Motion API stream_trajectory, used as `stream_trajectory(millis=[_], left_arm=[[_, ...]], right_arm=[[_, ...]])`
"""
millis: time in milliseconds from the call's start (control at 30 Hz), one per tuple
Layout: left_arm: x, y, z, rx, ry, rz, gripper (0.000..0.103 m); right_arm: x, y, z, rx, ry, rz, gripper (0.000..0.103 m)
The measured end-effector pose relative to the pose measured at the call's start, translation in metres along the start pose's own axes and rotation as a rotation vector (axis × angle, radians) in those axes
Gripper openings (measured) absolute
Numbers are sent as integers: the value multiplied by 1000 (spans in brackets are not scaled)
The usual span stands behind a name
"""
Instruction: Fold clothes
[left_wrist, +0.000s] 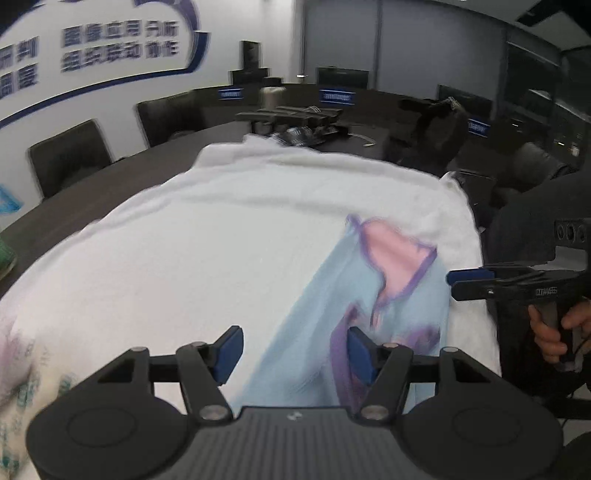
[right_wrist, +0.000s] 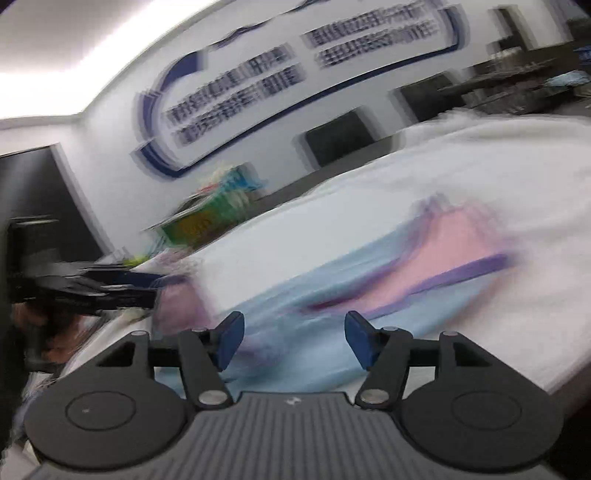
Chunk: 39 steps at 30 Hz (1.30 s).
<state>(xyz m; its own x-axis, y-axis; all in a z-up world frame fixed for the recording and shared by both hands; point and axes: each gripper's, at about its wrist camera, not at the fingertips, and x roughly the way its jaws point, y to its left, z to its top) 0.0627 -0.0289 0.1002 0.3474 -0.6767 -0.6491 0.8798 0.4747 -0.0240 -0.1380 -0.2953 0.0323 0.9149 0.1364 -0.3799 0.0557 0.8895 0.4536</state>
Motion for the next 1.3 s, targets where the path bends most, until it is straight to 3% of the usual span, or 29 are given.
stream_trajectory(millis=[133,200,300,333,367,400,433,467,567,667,767,833,933,1033,1100,1167,1200,1233,1300], left_arm=[[80,-4,43,-5,85,-54,60],[125,-8,60,-8,121,-82,60],[180,-24,71,-20,178,-130,57],[190,-30,72,-6,175,-134,52],[198,-37,73,11,167,-136,47],[202,-43,74,25,152,-140,36],[205,-46,75,24,151,-159,5],[206,-47,76,8,148,-163,0],[192,-39,75,-36,51,-88,0],[162,-9,69,-141,-48,-13,0],[130,33,58,-267,-101,110,0],[112,65,50,-362,-115,209,0],[97,111,38,-498,-107,350,0],[104,142,37,-599,-41,416,6],[103,153,35,-631,-13,448,13],[81,152,26,-632,-32,419,27],[63,147,20,-613,-58,385,32],[45,140,13,-595,-81,353,40],[6,115,-9,-509,-121,221,47]], right_arm=[[6,-35,9,0,2,-263,59],[17,-43,13,24,7,-236,56],[34,-56,19,60,14,-197,32],[40,-60,20,72,16,-183,20],[45,-64,23,82,18,-171,14],[50,-66,26,71,18,-169,11],[52,-68,27,45,13,-173,7],[53,-64,32,3,10,-185,4],[63,-53,49,-98,20,-185,3],[86,-33,74,-228,49,-153,3],[123,-8,106,-346,83,-87,2],[155,11,130,-408,122,-26,2],[199,29,140,-457,183,-57,2],[242,48,151,-506,243,-89,2],[271,60,158,-539,283,-111,4],[300,72,165,-572,324,-132,10],[315,79,168,-588,344,-143,18],[325,83,171,-600,361,-147,36],[275,68,161,-549,333,-34,62]])
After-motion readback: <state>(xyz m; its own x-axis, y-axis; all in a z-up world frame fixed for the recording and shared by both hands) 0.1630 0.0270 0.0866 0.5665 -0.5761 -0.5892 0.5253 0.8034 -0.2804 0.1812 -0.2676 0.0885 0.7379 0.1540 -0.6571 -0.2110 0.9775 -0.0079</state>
